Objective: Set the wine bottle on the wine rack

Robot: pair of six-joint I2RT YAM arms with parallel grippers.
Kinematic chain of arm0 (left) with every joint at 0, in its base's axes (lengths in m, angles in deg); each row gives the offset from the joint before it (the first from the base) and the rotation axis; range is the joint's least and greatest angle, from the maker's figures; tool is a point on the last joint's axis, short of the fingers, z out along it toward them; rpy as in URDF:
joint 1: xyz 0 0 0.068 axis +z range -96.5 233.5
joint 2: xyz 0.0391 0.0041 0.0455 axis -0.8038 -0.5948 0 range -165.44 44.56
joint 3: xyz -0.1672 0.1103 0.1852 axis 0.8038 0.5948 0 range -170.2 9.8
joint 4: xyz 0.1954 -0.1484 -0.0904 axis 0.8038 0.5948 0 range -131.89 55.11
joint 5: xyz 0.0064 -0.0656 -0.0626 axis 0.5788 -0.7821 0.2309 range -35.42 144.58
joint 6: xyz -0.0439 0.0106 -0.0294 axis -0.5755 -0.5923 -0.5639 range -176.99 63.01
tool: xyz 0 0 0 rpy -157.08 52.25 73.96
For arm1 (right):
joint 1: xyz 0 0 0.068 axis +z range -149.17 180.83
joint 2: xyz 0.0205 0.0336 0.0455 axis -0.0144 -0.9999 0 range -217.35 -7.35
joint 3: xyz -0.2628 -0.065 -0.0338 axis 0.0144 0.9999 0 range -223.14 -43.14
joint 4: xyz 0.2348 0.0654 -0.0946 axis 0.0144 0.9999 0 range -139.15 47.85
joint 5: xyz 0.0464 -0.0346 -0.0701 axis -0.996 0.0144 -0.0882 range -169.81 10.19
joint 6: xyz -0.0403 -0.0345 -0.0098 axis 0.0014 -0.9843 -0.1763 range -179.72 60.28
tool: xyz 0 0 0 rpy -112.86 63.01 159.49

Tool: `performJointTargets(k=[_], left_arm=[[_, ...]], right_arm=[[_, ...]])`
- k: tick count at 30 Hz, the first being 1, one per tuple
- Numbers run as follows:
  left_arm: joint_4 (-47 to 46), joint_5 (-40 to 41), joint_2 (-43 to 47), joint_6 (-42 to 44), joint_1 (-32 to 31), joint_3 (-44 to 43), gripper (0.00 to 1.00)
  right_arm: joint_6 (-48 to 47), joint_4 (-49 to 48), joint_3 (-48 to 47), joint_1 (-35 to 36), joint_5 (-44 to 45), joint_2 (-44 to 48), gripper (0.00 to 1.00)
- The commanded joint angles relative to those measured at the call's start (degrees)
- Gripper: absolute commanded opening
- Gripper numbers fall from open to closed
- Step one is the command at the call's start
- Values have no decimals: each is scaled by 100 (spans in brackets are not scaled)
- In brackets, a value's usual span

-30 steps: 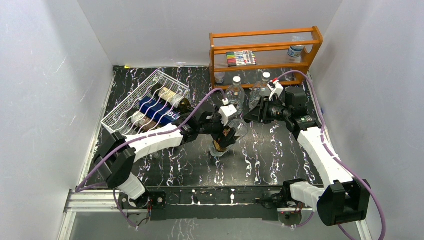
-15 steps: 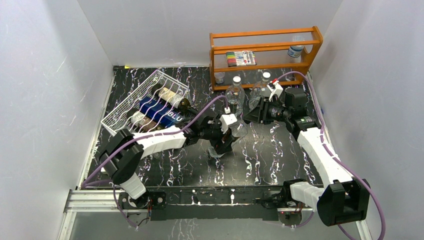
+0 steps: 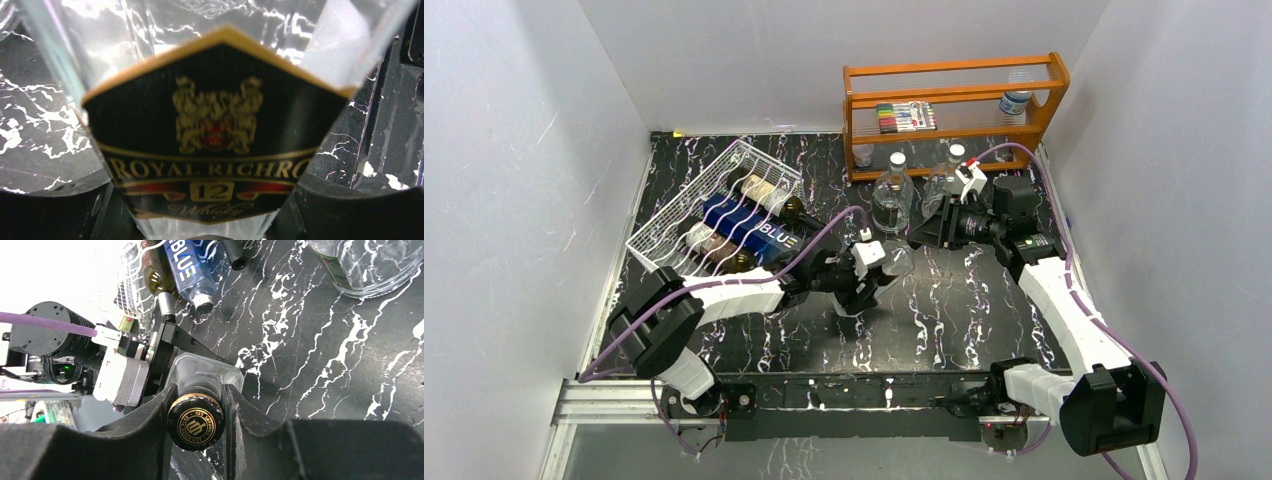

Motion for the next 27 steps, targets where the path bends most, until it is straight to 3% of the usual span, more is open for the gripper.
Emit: performJointTargets(k=[1,3,5,6,8,13,17,27], left_arm=[[-783,-80,640,20,46,115,34],[-734,-127,675,49,45,108,25],[-606,-102,704,112,43,54,1],[-530,83,730,113,43,20,0],[-453,358,843,226,43,-8,0],[-429,1124,1269,916,43,-109,0],[-398,1069,1560,2054,44,-186,0],[-105,1348,1606,5028,47,-574,0]], right_arm=[[159,-564,-92,-27,-305,251,0],[158,-573,-78,-32,-320,257,0],[161,-586,-66,-26,-339,268,0],[158,-590,-63,-28,-353,278,0],[158,-591,-66,-24,-393,288,0],[290,-320,-272,-25,-326,263,41],[232,-17,-542,-29,-208,304,61],[-594,801,-1190,-21,-117,548,78]])
